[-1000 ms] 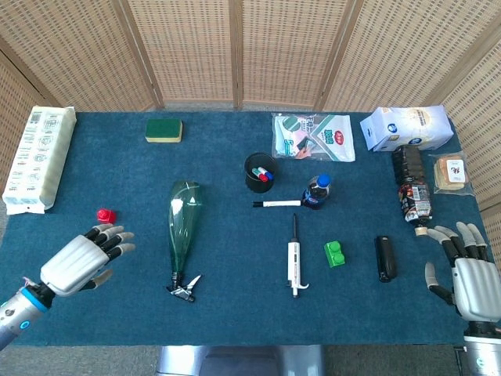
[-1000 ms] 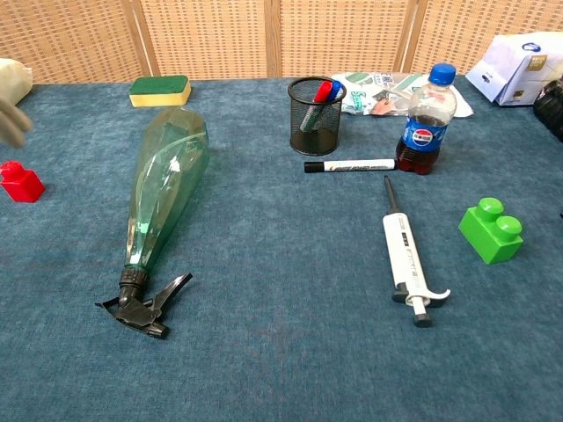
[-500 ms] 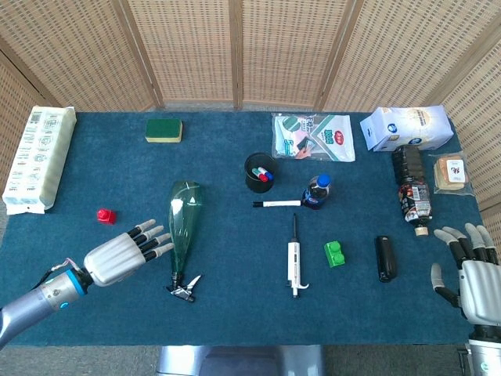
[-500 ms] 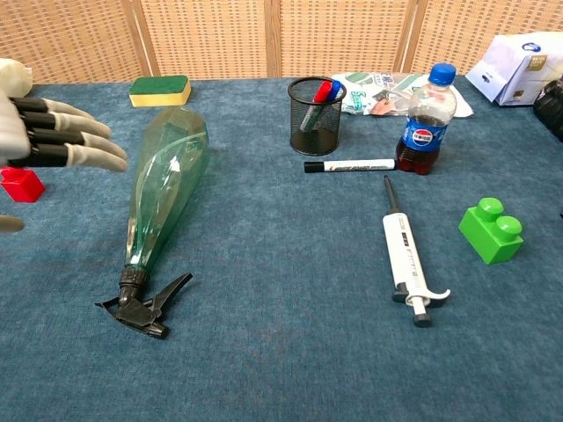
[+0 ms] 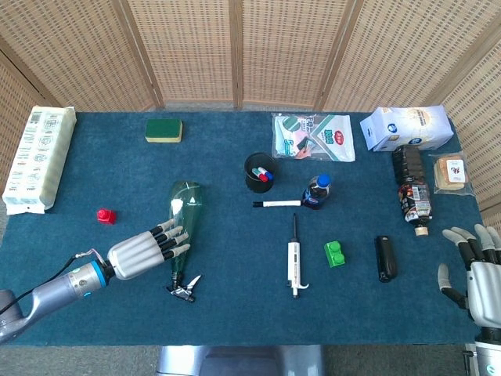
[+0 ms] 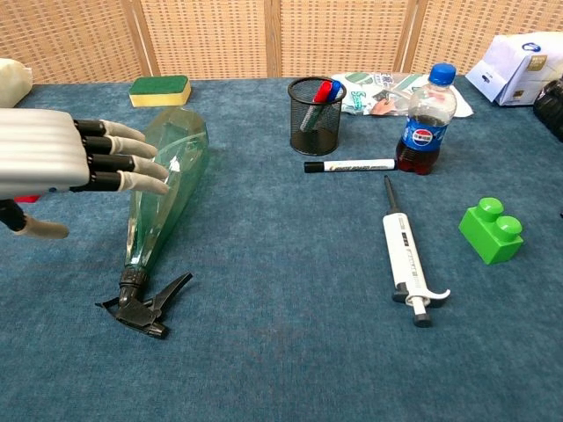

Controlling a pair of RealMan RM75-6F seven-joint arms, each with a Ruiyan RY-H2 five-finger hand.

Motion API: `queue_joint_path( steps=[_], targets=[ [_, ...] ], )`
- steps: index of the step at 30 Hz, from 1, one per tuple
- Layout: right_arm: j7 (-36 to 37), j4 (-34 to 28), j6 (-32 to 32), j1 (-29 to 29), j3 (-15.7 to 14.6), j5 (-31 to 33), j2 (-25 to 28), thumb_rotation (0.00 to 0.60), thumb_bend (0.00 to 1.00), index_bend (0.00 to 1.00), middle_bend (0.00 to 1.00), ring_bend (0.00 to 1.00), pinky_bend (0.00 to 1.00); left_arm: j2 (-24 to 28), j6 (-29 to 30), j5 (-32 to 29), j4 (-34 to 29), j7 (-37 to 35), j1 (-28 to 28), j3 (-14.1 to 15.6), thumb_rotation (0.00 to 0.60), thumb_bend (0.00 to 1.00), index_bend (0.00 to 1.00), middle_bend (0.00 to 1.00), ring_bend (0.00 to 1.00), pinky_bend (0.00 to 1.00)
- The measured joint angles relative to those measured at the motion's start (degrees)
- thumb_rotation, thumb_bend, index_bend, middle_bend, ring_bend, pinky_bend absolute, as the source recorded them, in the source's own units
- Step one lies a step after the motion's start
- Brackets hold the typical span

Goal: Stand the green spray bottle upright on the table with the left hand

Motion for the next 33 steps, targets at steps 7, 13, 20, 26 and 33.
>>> queue_joint_path(
  steps=[7,13,20,26,33],
  targets=[
    [-0.14,-0.36,0.22,-0.17,0.1,-0.03,0.23,0.6,0.55,0.22,0.23,0.03,0.07,-3.17,0.69,2.82,3.62,-0.28,-2.97,2.05,0.6,0.3,0.0,0.0,0.0,0.0],
    [0.18,-0.42,0.82,-0.68,0.12,-0.01,0.5,0.6,0.55,0.22,0.23,0.03,0.07,-5.07,0.63,4.29,6.04,-0.48,-5.14,3.56,0.6,0.3,0.0,0.0,0.0,0.0],
    [0.54,-0.34,0.96,-0.96,0.12,0.07,0.78,0.6,0.55,0.22,0.23,0.03,0.07,-7.86,-0.11,4.57,9.03,0.07,-6.86,4.65,0.6,0.3,0.0,0.0,0.0,0.0],
    [0.51,-0.47,0.93,-1.0,0.24,0.17,0.92,0.6,0.55,0.22,0.23,0.03,0.07,-9.81,0.34,4.19,11.7,-0.81,-7.67,5.73,0.6,0.3,0.02,0.01,0.0,0.01],
    [0.1,-0.86,0.79,-0.9,0.42,0.3,0.97,0.6,0.55,0.22,0.23,0.03,0.07,-11.83,3.1,4.5,15.45,-4.25,-8.37,7.16,0.6,0.3,0.39,0.28,0.22,0.12]
  ],
)
